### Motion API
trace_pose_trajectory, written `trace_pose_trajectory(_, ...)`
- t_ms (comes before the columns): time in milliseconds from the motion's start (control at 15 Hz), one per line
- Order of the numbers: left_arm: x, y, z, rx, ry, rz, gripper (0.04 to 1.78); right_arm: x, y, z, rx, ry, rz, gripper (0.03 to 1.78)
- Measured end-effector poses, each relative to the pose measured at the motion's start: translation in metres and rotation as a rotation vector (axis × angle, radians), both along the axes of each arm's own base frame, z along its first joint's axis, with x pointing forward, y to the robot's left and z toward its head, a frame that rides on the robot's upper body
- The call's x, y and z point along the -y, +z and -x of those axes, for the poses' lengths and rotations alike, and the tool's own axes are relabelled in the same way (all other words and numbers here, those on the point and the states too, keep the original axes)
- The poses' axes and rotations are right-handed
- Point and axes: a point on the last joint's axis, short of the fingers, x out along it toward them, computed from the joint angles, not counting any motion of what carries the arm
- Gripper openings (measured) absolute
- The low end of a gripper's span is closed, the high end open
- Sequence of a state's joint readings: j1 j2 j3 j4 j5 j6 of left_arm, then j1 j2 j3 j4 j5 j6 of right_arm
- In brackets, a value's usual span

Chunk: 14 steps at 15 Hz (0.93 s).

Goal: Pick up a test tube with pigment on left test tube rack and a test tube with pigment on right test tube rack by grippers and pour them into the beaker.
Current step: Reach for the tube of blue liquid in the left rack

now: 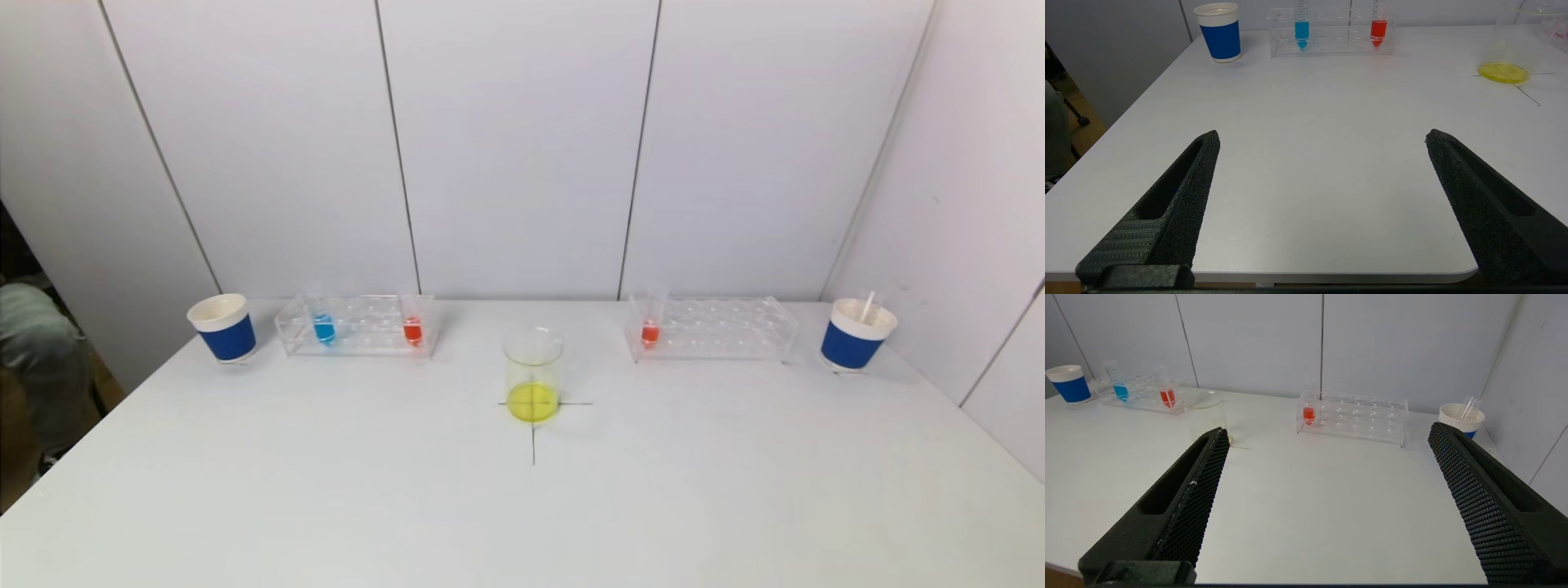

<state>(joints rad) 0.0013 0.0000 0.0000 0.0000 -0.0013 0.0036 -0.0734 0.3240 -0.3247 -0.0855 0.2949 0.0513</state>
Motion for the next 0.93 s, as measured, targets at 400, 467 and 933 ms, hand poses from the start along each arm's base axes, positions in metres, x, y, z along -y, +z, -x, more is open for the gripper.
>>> trace_pose_trajectory(400,0.0,0.0,0.0,0.0,0.0,0.0,1.76,0.0,-0.014,0.019,0.019,0.037,-0.003,1.77)
trace_pose_trajectory(467,0.0,0.0,0.0,0.0,0.0,0.0,1.76,0.0,-0.018,0.023,0.021,0.038,-0.002,1.77)
trace_pose_trajectory(933,0.0,0.0,0.0,0.0,0.0,0.0,1.76,0.004,-0.053,0.033,0.108,-0.121,0.127,1.77)
